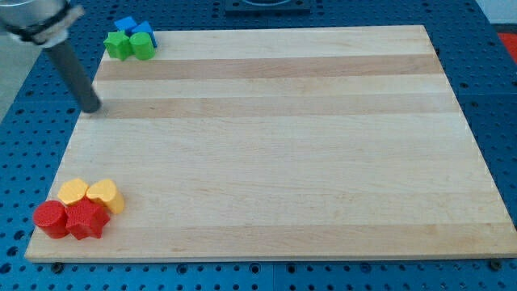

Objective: Move the arm towards the bottom center of the board

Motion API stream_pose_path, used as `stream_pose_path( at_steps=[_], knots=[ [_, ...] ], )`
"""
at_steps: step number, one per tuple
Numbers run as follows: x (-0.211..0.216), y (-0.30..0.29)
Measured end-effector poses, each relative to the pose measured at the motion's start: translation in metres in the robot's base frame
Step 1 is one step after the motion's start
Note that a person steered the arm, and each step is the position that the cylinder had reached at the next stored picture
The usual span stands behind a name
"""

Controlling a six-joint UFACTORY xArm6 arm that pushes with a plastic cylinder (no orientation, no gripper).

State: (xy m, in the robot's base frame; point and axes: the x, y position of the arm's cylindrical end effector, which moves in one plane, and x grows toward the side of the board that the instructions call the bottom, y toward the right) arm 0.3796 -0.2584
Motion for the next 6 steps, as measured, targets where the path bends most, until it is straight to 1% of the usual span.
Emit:
stream_pose_path(
  at_steps=[1, 2, 3, 4, 5, 6],
  knots=[
    [-0.037, 0.083],
    [-0.092, 0.162],
    [-0.167, 0.205],
    [-0.187, 0.205],
    [-0.187, 0.201],
    [-0.179, 0.187]
  ],
)
